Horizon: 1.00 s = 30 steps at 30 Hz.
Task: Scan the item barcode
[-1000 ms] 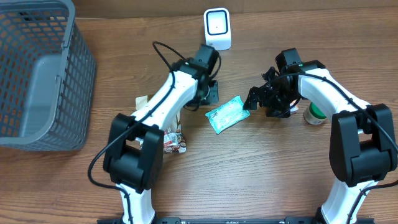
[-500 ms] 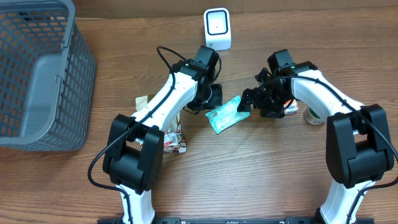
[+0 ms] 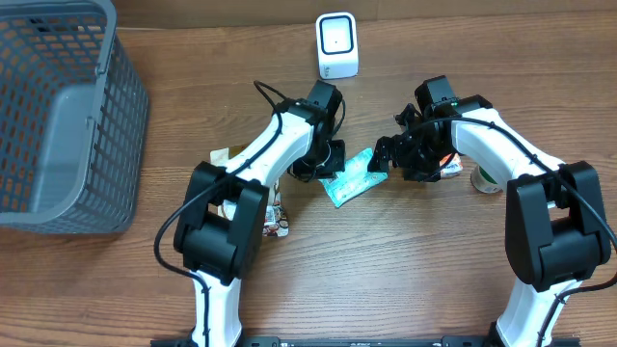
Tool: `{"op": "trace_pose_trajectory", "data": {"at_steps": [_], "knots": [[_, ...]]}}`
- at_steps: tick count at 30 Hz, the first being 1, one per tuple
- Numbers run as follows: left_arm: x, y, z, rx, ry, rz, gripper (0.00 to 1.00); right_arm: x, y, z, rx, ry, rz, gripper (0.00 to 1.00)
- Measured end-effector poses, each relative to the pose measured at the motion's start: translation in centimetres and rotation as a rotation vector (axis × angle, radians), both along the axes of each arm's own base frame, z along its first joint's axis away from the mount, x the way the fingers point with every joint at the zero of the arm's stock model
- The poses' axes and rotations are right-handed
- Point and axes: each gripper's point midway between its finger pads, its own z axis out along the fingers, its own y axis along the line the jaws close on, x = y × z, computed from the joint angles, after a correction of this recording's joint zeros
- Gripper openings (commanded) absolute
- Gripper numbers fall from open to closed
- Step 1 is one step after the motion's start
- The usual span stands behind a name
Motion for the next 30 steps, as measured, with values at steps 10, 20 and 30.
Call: {"op": "trace_pose_trajectory", "data": {"at_steps": [10,20,30], "knots": [[0.0,0.0,-0.4,0.004,0.008,0.0,0.04,0.7,0.2,-0.5,0.015,-0.045,0.0,0.91],[0.0,0.0,-0.4,0.004,0.009,0.0,0.04,0.6,1.5,-1.8,0.124,-0.082,-0.03,0.72],[0.0,0.0,-0.4,0.004,0.008,0.0,0.04,-0.2,3.0,-2.0,0.258,-0.086,-0.055,0.63]]}}
